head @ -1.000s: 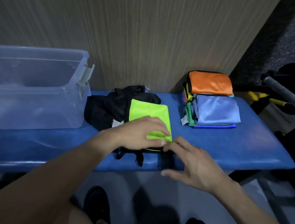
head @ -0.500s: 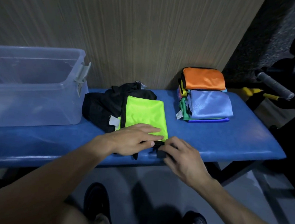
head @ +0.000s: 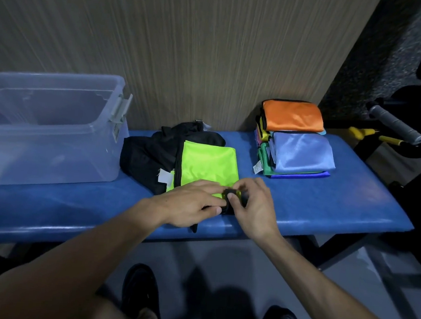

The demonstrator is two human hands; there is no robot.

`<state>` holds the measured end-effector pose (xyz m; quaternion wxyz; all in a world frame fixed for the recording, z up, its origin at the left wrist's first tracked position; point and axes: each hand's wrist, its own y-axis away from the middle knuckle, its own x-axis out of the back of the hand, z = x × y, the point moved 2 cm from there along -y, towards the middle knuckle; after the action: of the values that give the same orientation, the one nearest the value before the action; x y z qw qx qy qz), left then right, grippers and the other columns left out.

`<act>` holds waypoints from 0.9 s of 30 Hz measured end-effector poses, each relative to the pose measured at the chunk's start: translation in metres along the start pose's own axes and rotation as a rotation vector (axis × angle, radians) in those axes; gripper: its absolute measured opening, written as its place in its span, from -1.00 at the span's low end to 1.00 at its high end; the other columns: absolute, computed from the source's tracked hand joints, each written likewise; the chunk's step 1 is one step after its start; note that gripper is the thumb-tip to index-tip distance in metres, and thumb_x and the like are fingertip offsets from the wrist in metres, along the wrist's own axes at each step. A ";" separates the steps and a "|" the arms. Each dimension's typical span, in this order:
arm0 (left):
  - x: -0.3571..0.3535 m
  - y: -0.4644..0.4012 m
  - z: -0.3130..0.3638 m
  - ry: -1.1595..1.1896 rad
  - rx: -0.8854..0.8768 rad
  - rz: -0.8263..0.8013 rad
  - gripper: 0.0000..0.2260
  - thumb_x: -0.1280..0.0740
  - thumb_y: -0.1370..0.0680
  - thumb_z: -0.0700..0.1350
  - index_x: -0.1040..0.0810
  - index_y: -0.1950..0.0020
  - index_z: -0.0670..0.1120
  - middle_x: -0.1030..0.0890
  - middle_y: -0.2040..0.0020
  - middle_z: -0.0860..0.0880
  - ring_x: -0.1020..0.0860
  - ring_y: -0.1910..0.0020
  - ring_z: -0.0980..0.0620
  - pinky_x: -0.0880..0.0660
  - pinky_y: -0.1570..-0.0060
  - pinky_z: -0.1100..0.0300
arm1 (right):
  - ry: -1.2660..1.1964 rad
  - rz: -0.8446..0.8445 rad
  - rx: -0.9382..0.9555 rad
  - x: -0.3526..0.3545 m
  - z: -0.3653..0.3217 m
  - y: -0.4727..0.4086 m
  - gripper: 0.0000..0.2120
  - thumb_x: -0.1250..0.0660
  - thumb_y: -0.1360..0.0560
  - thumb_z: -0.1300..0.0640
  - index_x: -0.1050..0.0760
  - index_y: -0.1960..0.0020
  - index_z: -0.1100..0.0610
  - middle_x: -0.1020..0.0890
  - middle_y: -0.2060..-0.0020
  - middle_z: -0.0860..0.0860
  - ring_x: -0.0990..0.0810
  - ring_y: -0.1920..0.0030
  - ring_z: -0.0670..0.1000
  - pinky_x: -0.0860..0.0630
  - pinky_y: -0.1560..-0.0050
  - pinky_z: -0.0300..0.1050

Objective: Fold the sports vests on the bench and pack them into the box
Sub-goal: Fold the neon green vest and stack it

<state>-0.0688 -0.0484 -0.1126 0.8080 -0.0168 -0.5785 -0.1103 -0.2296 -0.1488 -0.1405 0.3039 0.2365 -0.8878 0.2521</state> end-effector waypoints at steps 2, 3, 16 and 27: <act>-0.001 0.000 0.000 0.015 0.008 0.025 -0.70 -0.14 -0.72 0.05 -0.55 -0.37 0.04 -0.32 -0.56 0.08 -0.19 -0.54 0.03 -0.14 -0.54 0.13 | 0.043 0.003 0.087 0.005 -0.002 -0.004 -0.83 -0.45 -0.48 0.16 -0.49 0.02 -0.03 -0.49 0.10 -0.11 -0.48 0.03 0.03 -0.43 0.01 0.00; -0.001 0.001 0.000 0.035 0.007 0.052 -0.72 -0.16 -0.72 0.05 -0.56 -0.33 0.04 -0.39 -0.49 0.09 -0.26 -0.50 0.04 -0.22 -0.51 0.08 | 0.039 -0.023 0.135 0.007 -0.002 -0.006 -0.83 -0.45 -0.47 0.20 -0.51 0.05 -0.03 -0.49 0.15 -0.16 -0.46 0.07 -0.01 -0.42 0.04 -0.04; 0.033 0.046 -0.018 0.153 0.247 0.515 -0.85 -0.30 -0.67 -0.04 -0.66 -0.12 0.05 -0.61 -0.04 0.14 -0.58 -0.02 0.17 -0.54 -0.07 0.08 | 0.467 -0.297 0.397 0.014 -0.016 -0.006 -0.58 -0.01 -0.52 -0.09 -0.61 0.03 0.04 -0.59 0.08 -0.08 -0.44 0.02 0.07 -0.39 0.01 0.03; 0.006 0.103 -0.006 0.099 0.712 0.398 -0.61 -0.45 -0.40 0.35 -0.50 0.04 0.09 -0.58 0.18 0.18 -0.56 0.14 0.15 -0.55 0.06 0.05 | 0.777 -0.215 0.537 -0.007 -0.039 0.012 -0.61 -0.11 -0.52 -0.19 -0.52 -0.15 0.03 -0.61 0.09 0.00 -0.52 -0.08 0.18 -0.29 -0.19 0.20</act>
<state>-0.0408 0.0502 -0.0985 0.7957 0.1574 -0.5265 0.2546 -0.2152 -0.1143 -0.1217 0.5655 0.2852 -0.5828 0.5091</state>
